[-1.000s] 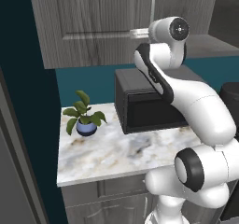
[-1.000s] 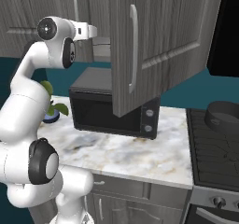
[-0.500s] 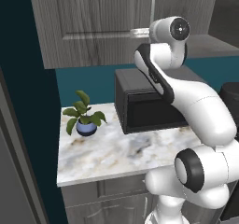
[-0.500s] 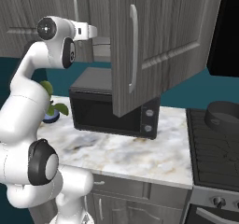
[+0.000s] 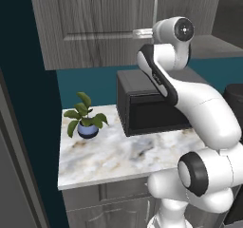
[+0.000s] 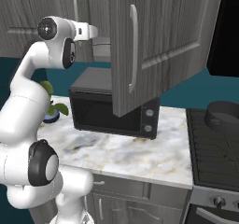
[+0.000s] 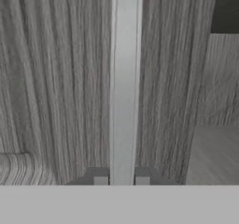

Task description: Open the cabinet and move the ladle to the pot. Then close the cabinet.

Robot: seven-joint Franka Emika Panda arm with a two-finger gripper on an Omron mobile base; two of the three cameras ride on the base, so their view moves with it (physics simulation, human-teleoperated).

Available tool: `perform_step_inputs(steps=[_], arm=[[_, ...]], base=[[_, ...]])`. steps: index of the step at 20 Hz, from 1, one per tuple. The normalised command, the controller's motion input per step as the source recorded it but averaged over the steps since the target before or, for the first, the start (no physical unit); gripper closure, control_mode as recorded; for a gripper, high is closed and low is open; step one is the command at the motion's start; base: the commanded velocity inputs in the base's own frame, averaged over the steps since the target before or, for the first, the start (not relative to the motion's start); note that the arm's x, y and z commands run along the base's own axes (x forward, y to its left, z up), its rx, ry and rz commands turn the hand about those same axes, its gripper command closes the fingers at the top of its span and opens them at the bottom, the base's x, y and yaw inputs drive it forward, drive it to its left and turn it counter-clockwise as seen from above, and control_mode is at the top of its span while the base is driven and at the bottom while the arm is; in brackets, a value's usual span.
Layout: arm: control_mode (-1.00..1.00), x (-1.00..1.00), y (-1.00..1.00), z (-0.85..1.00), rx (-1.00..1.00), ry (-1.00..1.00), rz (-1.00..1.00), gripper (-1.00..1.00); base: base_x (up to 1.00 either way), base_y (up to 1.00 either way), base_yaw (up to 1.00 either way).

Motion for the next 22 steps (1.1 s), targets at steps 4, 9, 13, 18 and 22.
perform_step_inputs(steps=[4, 9, 13, 18, 22], arm=[[-1.0, -0.5, 0.07, 0.0, 0.0, 0.0, 0.0, 1.0], [-1.0, -0.94, 0.18, 0.02, 0.0, -0.09, 0.0, 1.0], [-1.0, -1.0, 0.08, 0.13, 0.0, -0.08, -0.02, 1.0], [-1.0, -1.0, 0.0, 0.16, 0.0, -0.01, -0.02, 1.0], [-1.0, -1.0, 0.0, 0.16, 0.0, 0.0, -0.02, 1.0]], base=[[0.0, 0.0, 0.0], [0.0, 0.0, 0.0], [0.0, 0.0, 0.0], [0.0, 0.0, 0.0], [0.0, 0.0, 0.0]])
